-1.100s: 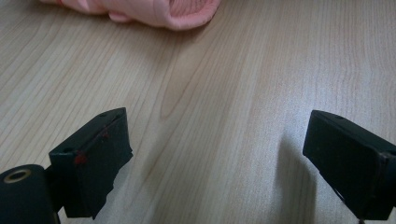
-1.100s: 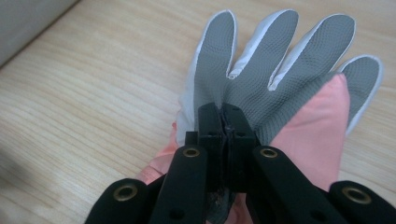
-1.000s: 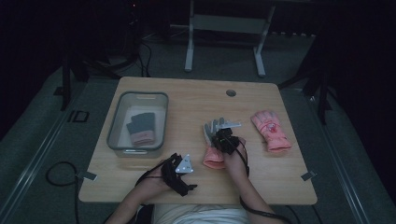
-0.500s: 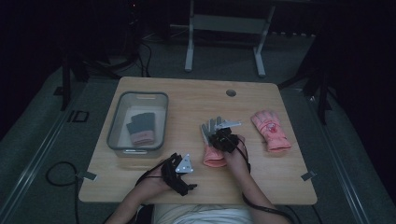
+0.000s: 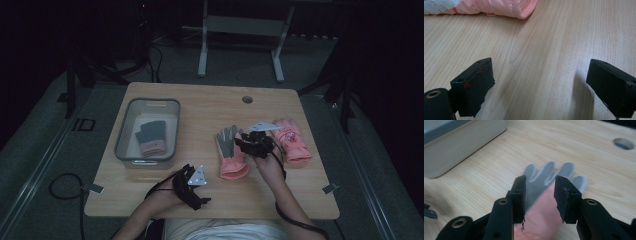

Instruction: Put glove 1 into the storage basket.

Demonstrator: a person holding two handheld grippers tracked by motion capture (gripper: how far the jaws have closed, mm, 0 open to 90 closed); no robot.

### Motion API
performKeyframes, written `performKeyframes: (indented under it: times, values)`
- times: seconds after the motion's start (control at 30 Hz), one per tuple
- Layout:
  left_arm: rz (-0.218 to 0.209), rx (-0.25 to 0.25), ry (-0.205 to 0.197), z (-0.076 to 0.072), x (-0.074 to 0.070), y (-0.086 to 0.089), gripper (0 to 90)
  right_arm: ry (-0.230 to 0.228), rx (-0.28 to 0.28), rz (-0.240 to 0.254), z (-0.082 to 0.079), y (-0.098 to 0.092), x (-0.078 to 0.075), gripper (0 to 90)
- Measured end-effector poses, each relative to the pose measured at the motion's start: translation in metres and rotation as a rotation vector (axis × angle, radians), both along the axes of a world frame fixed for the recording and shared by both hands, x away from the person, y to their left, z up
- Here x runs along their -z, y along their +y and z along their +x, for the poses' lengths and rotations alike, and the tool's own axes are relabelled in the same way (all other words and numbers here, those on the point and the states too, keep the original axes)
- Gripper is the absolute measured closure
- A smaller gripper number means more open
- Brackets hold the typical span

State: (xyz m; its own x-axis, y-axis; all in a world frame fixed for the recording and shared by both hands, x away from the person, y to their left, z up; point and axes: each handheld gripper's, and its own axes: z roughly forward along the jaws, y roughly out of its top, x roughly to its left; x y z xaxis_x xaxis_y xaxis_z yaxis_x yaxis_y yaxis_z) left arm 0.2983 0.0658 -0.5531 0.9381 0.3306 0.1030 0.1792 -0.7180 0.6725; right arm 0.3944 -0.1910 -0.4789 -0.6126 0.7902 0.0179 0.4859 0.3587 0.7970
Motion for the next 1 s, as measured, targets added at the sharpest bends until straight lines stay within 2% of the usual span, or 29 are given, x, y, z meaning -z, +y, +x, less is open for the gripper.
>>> performKeyframes:
  times: [0.13, 0.23, 0.5, 0.57, 0.77, 1.0]
  values:
    - [0.0, 0.0, 0.0, 0.0, 0.0, 0.0, 7.2, -0.02, 0.025, -0.01, 0.003, -0.02, -0.006, 61.0]
    - [0.006, 0.005, -0.002, 0.0, 0.001, 0.0, 7.2, -0.042, 0.05, -0.022, 0.006, -0.045, -0.01, 60.3]
    - [0.005, 0.005, -0.002, 0.0, 0.0, 0.0, 7.2, -0.065, 0.124, -0.036, 0.013, -0.103, -0.015, 59.8]
    - [0.007, 0.005, 0.0, 0.0, 0.0, -0.001, 7.2, -0.06, 0.141, -0.025, 0.016, -0.118, -0.015, 59.0]
    - [0.007, 0.005, 0.001, 0.0, 0.001, -0.001, 7.2, -0.048, 0.2, -0.046, 0.029, -0.155, -0.012, 56.8]
    - [0.006, 0.008, 0.002, 0.0, 0.001, -0.001, 7.2, 0.006, 0.237, -0.051, 0.047, -0.175, 0.004, 52.4]
